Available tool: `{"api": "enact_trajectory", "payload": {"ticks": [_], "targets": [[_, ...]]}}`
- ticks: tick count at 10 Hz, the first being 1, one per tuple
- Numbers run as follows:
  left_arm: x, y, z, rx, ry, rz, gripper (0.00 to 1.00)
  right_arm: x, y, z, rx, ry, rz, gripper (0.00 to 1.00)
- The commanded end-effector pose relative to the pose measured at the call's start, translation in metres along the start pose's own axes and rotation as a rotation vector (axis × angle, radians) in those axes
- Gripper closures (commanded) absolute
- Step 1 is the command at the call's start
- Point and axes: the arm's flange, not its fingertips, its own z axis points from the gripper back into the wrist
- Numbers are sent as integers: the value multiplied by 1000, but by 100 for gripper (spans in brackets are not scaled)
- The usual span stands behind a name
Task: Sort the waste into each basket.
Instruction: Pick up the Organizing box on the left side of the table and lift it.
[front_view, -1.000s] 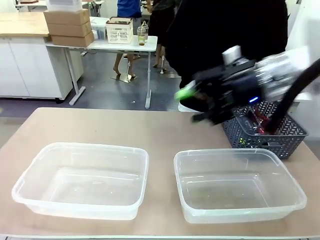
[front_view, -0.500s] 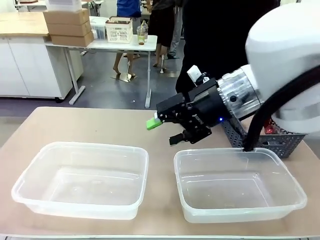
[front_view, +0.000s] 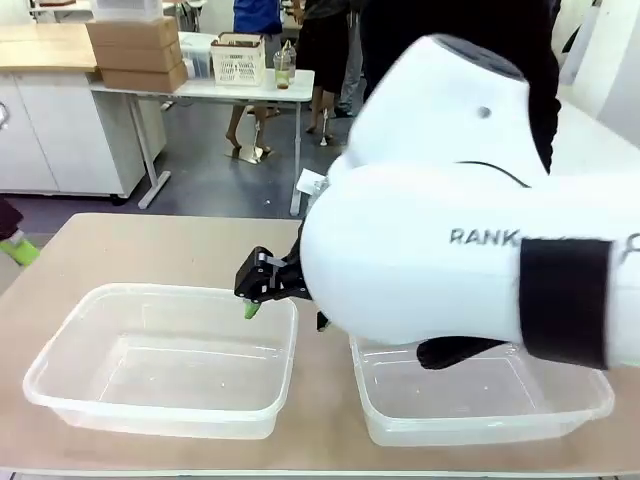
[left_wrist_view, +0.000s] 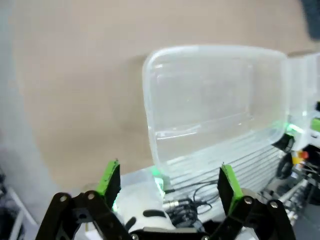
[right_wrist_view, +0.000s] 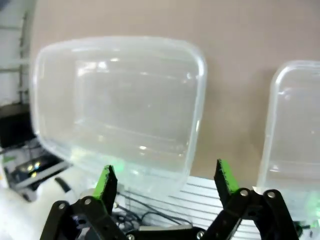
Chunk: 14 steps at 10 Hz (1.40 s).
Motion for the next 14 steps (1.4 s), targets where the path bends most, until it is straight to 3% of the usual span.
{"api": "enact_trajectory", "payload": {"ticks": [1, 2, 3, 4, 5, 6, 7, 8, 11, 14], "targets": [[-60, 21, -138, -40, 136, 64, 0, 18, 6, -23, -76, 5, -53, 0], [-56, 26, -162, -43, 128, 10, 0, 19, -1, -28, -67, -4, -81, 0], [-39, 27, -151, -59, 212, 6, 0, 6, -1, -12, -45, 5, -20, 0], [18, 27, -48, -31, 137, 50, 0, 6, -1, -12, -45, 5, -20, 0], [18, 27, -48, -31, 137, 50, 0, 15, -8, -25, -71, 19, -36, 0], [30, 39, -79, -40, 208, 47, 0, 17, 0, -35, -220, 58, -97, 0], [27, 22, -106, 3, 255, -29, 0, 20, 12, -57, -277, 140, -94, 0], [28, 16, -126, 70, 177, 9, 0, 26, 13, -71, -308, 165, -151, 0], [21, 14, -153, 131, 108, 17, 0, 33, 14, -96, -326, 173, -229, 0], [16, 26, -159, 221, 67, 96, 85, 33, 17, -100, -302, 186, -228, 86]]}}
